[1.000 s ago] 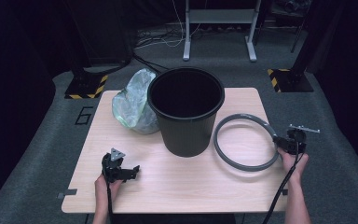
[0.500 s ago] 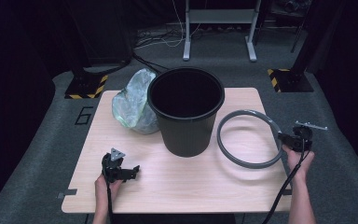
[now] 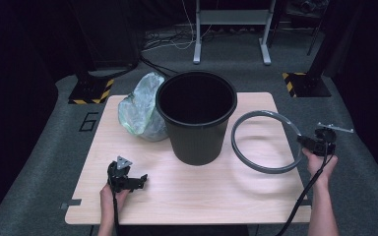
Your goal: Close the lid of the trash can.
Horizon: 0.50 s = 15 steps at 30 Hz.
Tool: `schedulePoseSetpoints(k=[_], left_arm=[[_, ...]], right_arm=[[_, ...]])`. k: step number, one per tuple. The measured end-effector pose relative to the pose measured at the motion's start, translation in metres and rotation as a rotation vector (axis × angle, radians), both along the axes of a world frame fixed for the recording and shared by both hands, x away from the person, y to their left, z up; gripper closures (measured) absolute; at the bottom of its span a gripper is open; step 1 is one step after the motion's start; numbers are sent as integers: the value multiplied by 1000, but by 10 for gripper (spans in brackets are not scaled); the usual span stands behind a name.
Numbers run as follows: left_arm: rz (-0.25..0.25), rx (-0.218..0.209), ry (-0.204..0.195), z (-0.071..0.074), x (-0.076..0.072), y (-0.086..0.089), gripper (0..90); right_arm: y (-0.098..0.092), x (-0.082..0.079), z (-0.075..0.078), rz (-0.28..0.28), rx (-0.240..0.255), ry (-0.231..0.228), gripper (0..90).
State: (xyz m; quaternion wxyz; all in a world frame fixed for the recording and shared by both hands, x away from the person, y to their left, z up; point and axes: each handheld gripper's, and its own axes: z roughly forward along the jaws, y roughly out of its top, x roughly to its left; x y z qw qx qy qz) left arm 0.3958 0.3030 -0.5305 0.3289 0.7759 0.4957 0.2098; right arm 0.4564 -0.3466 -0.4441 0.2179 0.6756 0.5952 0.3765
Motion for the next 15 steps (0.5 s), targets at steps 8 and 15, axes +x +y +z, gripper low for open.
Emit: schedulePoseSetpoints(k=[8,15], left_arm=[[-1,2,1,0,0,0,16],[-2,2,1,0,0,0,16]], right_arm=[[-1,1,11,3,-8,-10,791],[-1,1,22,9,-12,-25,790]])
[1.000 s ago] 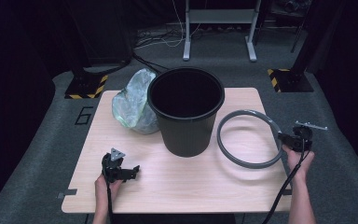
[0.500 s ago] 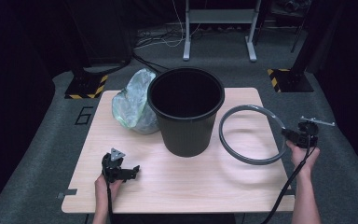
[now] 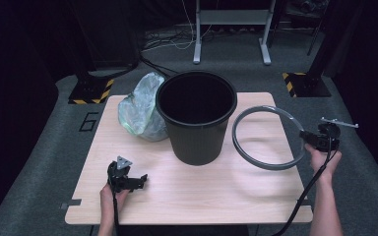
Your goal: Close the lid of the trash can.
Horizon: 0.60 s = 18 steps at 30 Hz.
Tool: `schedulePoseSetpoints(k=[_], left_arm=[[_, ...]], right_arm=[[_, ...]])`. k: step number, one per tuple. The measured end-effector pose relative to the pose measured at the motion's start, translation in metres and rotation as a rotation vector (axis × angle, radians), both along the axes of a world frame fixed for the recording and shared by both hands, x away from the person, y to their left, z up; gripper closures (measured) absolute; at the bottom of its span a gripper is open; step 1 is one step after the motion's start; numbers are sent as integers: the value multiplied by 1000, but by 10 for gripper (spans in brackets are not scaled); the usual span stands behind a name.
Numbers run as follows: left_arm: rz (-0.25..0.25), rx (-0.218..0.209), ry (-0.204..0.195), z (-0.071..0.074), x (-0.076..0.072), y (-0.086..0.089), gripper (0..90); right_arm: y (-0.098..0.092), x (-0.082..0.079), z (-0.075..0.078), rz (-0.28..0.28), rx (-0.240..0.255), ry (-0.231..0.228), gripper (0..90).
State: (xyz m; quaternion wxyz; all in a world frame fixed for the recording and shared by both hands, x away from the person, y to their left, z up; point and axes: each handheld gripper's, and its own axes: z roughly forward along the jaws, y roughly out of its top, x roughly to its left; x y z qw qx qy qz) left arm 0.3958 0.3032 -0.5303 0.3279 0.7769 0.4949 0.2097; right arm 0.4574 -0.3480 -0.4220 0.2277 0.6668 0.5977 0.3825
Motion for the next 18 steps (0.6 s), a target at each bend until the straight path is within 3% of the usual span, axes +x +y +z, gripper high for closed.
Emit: schedulePoseSetpoints(k=[18], left_arm=[[1,-1,-1,0,0,0,16]], right_arm=[[-2,2,30,0,-4,-30,790]])
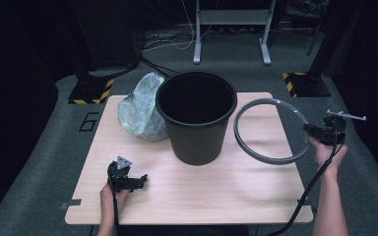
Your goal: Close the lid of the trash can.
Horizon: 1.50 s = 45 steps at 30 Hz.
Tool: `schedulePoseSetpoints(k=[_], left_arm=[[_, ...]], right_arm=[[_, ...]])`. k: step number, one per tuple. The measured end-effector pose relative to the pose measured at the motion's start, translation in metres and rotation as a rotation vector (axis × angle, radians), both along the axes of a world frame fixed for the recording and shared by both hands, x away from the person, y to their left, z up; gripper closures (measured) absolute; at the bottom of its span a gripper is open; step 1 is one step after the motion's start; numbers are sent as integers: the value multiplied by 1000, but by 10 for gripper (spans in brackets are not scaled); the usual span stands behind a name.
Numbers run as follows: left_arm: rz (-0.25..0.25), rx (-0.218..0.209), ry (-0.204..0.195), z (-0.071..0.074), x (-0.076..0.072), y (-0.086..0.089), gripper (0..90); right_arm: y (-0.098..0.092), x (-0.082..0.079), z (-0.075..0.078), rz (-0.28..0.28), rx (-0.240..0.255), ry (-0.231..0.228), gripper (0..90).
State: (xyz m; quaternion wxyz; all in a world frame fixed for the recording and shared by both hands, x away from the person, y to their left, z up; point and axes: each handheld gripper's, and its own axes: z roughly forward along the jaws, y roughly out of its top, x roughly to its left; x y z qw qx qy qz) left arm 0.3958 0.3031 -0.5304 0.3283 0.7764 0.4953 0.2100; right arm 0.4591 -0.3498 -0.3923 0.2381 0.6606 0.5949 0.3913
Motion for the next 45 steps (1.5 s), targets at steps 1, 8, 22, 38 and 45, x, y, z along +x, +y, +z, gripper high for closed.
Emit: schedulePoseSetpoints(k=[1,8,22,38,45], left_arm=[[0,0,0,0,0,0,16],[0,1,2,0,0,0,16],[0,2,2,0,0,0,16],[1,0,-1,0,0,0,16],[2,0,-1,0,0,0,16]], right_arm=[[0,0,1,1,-4,-3,791],[-1,1,11,5,-8,-14,791],[-5,-1,35,4,16,-41,791],[-5,2,61,4,7,-67,792],[-3,5,73,7,7,-82,792]])
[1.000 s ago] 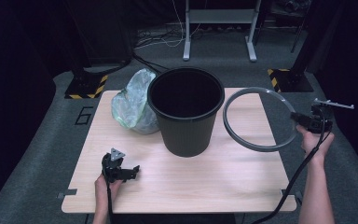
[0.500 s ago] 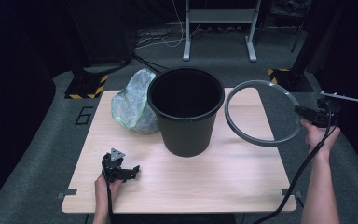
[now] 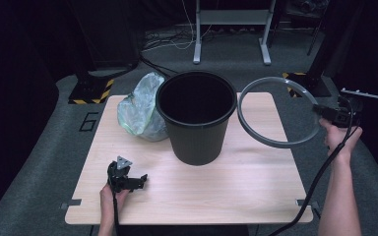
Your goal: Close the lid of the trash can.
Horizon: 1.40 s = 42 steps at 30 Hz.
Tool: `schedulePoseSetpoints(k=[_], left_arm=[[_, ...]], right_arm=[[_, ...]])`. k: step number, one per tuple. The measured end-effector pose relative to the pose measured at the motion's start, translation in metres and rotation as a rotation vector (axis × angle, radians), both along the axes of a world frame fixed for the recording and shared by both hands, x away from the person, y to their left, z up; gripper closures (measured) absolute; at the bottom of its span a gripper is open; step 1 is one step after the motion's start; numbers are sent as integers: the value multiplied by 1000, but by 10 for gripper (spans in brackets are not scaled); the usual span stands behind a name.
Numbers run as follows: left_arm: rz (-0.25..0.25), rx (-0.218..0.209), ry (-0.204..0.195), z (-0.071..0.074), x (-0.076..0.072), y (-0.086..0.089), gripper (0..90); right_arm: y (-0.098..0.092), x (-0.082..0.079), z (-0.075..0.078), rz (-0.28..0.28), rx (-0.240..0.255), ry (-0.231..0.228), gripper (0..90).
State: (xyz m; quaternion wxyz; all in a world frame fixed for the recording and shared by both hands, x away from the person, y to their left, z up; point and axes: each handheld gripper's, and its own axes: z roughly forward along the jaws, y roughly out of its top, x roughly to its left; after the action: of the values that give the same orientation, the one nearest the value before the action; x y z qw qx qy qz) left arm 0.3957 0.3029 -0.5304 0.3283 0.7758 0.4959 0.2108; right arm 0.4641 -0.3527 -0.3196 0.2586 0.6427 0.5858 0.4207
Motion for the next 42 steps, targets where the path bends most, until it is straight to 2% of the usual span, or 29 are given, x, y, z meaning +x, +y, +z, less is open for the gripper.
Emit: schedulePoseSetpoints(k=[11,16,23,40,42], left_arm=[[0,-2,1,0,0,0,16],[0,0,1,0,0,0,16],[0,-1,1,0,0,0,16],[0,-1,1,0,0,0,18],[0,-1,1,0,0,0,18]], right_arm=[[0,1,24,-8,-21,-20,792],[-3,0,32,-13,1,-32,792],[-2,-1,44,-12,4,-48,792],[13,7,50,22,17,-49,792],[13,8,50,27,32,-52,792]])
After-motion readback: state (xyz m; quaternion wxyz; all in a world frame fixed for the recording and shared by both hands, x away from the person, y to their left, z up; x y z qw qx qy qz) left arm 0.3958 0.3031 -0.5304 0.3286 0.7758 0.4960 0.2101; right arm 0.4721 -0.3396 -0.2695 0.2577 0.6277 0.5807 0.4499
